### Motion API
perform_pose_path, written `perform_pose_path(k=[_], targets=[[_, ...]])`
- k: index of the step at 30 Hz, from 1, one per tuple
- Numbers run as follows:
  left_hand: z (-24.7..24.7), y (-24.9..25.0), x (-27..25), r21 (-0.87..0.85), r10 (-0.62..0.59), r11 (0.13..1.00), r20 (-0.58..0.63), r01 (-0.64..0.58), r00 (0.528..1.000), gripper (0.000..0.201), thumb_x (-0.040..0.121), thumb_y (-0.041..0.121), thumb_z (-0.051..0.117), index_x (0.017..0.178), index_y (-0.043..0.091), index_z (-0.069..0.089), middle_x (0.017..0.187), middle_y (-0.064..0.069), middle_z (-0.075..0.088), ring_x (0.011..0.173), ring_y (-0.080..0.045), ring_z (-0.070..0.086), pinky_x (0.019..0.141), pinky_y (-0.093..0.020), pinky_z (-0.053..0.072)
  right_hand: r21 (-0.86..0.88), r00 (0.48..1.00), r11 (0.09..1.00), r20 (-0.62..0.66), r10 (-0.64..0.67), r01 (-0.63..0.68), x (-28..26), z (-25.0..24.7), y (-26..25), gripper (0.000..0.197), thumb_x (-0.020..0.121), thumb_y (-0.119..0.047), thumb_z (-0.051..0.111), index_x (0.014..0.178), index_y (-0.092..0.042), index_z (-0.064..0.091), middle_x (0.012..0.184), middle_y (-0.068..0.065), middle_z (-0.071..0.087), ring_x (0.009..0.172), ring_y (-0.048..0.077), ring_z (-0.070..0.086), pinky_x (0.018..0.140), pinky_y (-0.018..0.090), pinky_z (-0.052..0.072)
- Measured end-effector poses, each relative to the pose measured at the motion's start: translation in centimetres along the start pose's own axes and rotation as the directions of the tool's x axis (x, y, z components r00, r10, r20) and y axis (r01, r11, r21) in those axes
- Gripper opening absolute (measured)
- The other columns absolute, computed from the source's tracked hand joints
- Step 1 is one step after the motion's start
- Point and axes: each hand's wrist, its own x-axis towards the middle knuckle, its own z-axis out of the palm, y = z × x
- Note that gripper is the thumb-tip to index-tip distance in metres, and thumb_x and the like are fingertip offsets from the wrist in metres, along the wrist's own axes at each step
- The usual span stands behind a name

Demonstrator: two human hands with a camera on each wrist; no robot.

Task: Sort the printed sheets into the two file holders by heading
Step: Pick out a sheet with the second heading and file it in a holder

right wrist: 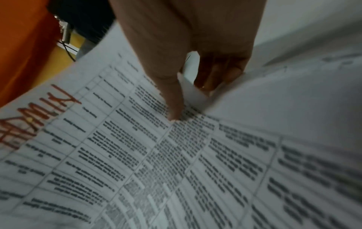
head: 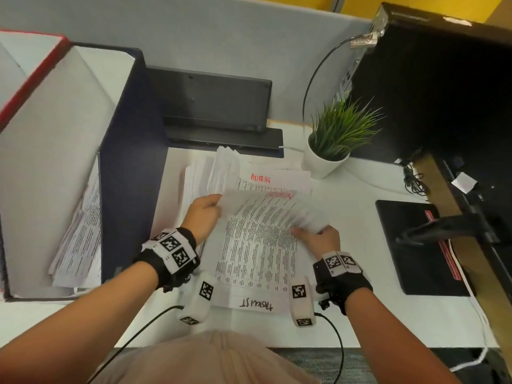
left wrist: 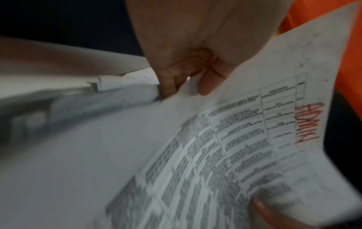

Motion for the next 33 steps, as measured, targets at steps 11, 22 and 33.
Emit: perform_pose_path(k=[11,22,33], targets=[[-1.1,0.6,3.3,0.234,-0.353,0.889,-0.193,0.393,0.915,0.006,0.077,0.000,0.069,0.076,0.006,0.067,0.062,-0.008,0.066,0.062,-0.024,0.066,0.058,-0.030,0.057,-0.058,0.996,0.994,0.028,-0.087,0.088,-0.3,0.3,0.8,0.040,0.073,0.014,0.061,0.049,-0.018,0.055,0.058,-0.006,0.056,0.057,0.009,0.050,0.053,0.016,0.041],[-1.3,-0.2,2.4,0.541,-0.079,0.827,-0.156,0.152,0.985,0.009,0.084,0.006,0.065,0.092,0.005,0.069,0.091,-0.009,0.063,0.089,-0.024,0.060,0.076,-0.026,0.044,-0.243,0.968,0.939,-0.004,-0.252,0.243,-0.7,0.2,0.4,0.041,0.063,-0.015,0.085,0.049,-0.027,0.048,0.071,-0.010,0.052,0.066,0.005,0.048,0.061,0.013,0.037],[-0.5,1.0,-0.2,-0.030,0.083,0.995,-0.200,-0.091,0.976,0.018,0.093,-0.001,0.042,0.089,0.006,0.058,0.094,-0.011,0.060,0.089,-0.024,0.055,0.085,-0.038,0.046,0.205,0.990,0.969,-0.004,-0.143,0.141,-0.5,0.1,-1.1,0.059,0.058,-0.001,0.084,0.107,-0.008,0.052,0.084,-0.004,0.067,0.074,0.009,0.065,0.055,0.013,0.051]])
